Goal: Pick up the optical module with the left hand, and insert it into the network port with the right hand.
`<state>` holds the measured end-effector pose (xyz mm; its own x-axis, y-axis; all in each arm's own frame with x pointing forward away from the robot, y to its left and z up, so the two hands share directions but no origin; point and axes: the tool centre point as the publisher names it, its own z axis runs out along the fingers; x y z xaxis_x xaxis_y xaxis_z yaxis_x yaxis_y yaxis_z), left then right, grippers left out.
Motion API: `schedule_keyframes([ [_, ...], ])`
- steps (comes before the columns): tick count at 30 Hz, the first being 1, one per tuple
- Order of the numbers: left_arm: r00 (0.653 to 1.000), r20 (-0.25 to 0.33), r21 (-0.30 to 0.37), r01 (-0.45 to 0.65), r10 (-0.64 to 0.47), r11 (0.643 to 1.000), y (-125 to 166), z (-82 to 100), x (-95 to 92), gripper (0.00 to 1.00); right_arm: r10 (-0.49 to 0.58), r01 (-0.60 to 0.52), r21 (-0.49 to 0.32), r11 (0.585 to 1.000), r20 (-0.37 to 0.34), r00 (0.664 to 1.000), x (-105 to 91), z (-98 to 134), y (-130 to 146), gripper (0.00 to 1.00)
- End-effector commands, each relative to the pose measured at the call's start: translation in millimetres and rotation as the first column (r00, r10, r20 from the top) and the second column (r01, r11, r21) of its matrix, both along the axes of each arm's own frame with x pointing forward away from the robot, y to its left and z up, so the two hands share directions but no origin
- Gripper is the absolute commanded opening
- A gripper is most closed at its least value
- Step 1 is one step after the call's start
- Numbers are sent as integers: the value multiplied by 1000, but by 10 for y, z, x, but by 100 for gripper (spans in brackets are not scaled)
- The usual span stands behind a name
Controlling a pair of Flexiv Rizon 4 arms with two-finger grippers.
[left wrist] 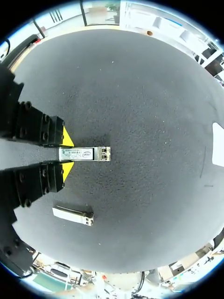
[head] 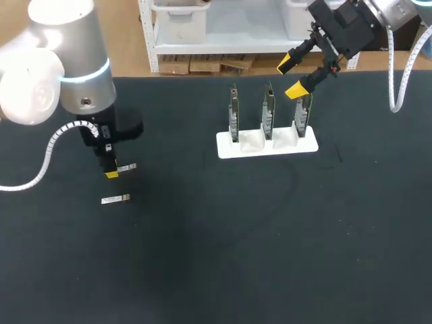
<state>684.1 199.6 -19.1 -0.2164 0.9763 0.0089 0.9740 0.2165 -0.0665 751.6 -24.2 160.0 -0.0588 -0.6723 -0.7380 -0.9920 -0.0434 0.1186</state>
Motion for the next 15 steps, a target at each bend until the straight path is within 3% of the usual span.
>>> schedule_keyframes([
  [1, 1000, 2, -17, -2, 2, 1000, 30, 36, -13, 0, -4, 4, 0, 1000, 3, 1000, -22, 2, -2, 100],
  [4, 1000, 14, -71, -14, 15, 997, 46, 143, -39, 0, -4, 4, 0, 1000, 3, 1000, -22, 2, -2, 100],
  [10, 995, 95, -193, 19, 0, 981, 26, 506, -88, 0, -4, 4, 0, 1000, 3, 1000, -22, 2, -2, 100],
  [15, 990, 140, -242, 22, 12, 970, 51, 749, -179, 0, -4, 4, 0, 1000, 3, 1000, -22, 2, -2, 100],
])
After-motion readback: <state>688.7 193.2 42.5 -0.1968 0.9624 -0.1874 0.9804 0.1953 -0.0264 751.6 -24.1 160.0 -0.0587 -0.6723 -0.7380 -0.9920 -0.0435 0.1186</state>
